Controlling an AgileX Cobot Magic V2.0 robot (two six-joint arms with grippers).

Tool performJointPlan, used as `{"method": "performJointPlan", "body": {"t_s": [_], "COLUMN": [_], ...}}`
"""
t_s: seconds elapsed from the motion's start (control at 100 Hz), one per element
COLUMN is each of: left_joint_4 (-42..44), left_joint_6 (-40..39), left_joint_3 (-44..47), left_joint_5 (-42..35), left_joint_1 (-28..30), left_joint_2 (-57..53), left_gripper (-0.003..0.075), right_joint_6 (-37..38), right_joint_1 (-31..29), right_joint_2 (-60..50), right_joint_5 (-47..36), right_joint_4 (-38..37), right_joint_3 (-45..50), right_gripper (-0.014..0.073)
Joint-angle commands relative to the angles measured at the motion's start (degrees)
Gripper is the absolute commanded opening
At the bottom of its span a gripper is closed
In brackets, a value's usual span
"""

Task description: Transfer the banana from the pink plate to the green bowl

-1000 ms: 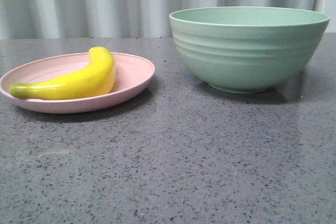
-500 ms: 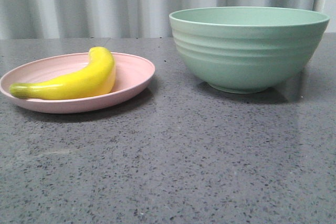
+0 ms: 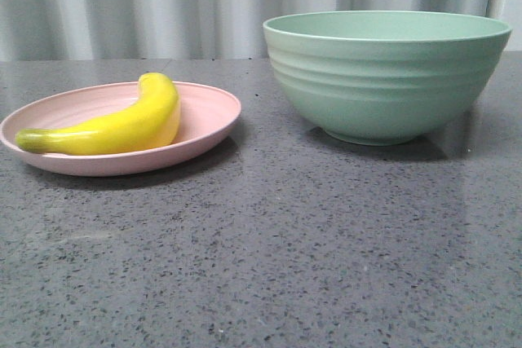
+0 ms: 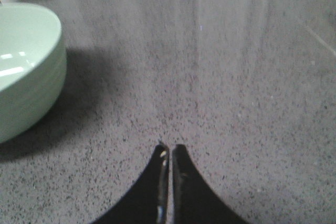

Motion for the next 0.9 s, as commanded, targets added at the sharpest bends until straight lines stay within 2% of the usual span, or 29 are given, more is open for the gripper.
{"method": "performJointPlan", "body": {"t_s": [0.0,0.05,0.1,0.17,0.22,0.25,0.29,0.32,0.41,0.57,0.7,0.89], "left_joint_4": [-0.2,-0.2,-0.2,-0.2,-0.2,-0.4,-0.5,-0.7,-2.4,-4.3,-6.8,-9.8], "left_joint_6": [-0.5,-0.5,-0.5,-0.5,-0.5,-0.5,-0.5,-0.5,-0.5,-0.5,0.1,0.1], "left_joint_3": [-2.8,-3.1,-3.1,-3.1,-3.1,-3.1,-3.1,-3.1,-4.2,-11.5,-17.9,-25.0], "left_joint_5": [-4.2,-4.2,-4.3,-4.4,-5.1,-5.5,-6.4,-7.1,-5.7,9.7,18.2,23.6], "left_joint_1": [-0.1,-0.1,-0.1,-0.1,-0.1,-0.1,-0.1,-0.1,-0.1,-0.2,-0.4,-4.9], "left_joint_2": [2.8,3.8,4.3,5.1,5.4,5.6,5.6,5.6,5.8,11.0,17.2,26.4], "left_gripper": [-0.0018,-0.0004,0.0045,0.0202,0.0363,0.0428,0.0495,0.0515,0.0495,0.0421,0.0413,0.0413], "right_joint_6": [0.2,0.2,0.2,0.2,0.2,0.2,0.2,0.2,0.2,0.2,0.2,0.2], "right_joint_1": [-0.2,-0.2,-0.2,-0.2,-0.2,-0.2,-0.2,-0.2,-0.2,-0.2,-0.2,-0.2], "right_joint_2": [1.8,1.8,1.8,1.8,1.8,1.8,1.8,1.8,1.8,1.8,1.8,1.8], "right_joint_5": [-2.7,-2.0,-1.6,-1.9,-1.9,-1.9,-1.9,-1.9,-2.0,-3.4,-4.0,-4.1], "right_joint_4": [-0.1,-0.1,-0.5,-0.5,-0.5,-0.5,-0.5,-0.5,-0.5,-0.5,-0.5,-0.5], "right_joint_3": [-2.6,-2.6,-2.6,-2.6,-2.6,-2.6,-2.6,-2.6,-2.6,-2.6,-2.6,-2.6], "right_gripper": [-0.0074,-0.0074,-0.0074,-0.0074,-0.0074,-0.0074,-0.0074,-0.0074,-0.0074,-0.0074,-0.0073,-0.0074]}}
